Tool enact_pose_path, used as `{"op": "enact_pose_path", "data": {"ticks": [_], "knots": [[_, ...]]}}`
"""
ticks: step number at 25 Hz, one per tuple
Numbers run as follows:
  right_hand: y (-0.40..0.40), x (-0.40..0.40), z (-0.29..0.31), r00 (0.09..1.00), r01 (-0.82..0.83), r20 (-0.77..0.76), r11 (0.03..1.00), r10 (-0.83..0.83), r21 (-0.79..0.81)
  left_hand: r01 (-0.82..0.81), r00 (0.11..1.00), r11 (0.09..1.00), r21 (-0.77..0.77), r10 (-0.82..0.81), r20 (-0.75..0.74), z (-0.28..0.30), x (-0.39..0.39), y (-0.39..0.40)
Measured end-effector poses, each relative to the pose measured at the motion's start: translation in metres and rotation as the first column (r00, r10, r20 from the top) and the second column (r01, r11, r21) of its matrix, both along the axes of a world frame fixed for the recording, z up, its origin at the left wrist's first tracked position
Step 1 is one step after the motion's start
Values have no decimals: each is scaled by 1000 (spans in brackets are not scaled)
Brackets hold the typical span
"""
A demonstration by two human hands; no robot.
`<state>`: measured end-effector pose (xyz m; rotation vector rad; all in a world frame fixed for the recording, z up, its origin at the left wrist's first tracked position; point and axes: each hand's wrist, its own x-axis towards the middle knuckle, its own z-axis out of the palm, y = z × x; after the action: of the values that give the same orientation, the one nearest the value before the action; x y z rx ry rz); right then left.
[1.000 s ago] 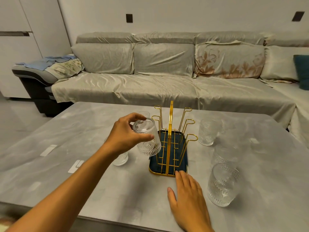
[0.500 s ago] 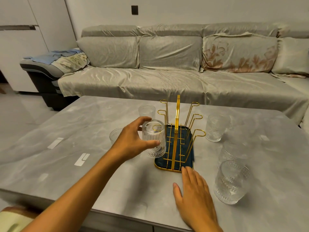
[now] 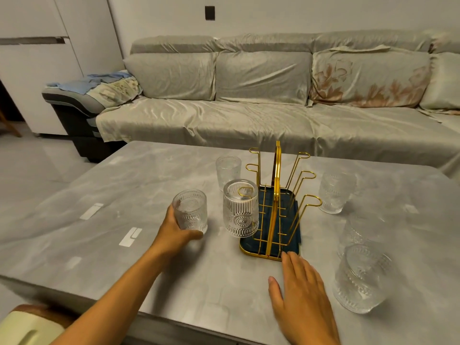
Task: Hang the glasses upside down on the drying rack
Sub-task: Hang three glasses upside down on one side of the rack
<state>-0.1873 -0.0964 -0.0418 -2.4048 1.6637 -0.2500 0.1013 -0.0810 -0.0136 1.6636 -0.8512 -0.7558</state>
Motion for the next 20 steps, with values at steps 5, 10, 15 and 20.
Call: {"op": "enact_pose_path", "data": {"ticks": [5,10,15,20], "knots": [[-1,0,5,1000,-13,-14,1000,13,7,-106,984,994,-25,109,139,1,5,-2],[-3,0,4,1000,-18,-15,1000,18,10,-155,981,952,-264,181,76,85,14,-12],[-5,1,2,999,-13,-47,1000,14,22,133,942,966,-221,-54,330,200,9,-40],[-8,3,2,996,-26,-79,999,28,31,283,827,959,-28,-229,513,225,-27,-85]]}}
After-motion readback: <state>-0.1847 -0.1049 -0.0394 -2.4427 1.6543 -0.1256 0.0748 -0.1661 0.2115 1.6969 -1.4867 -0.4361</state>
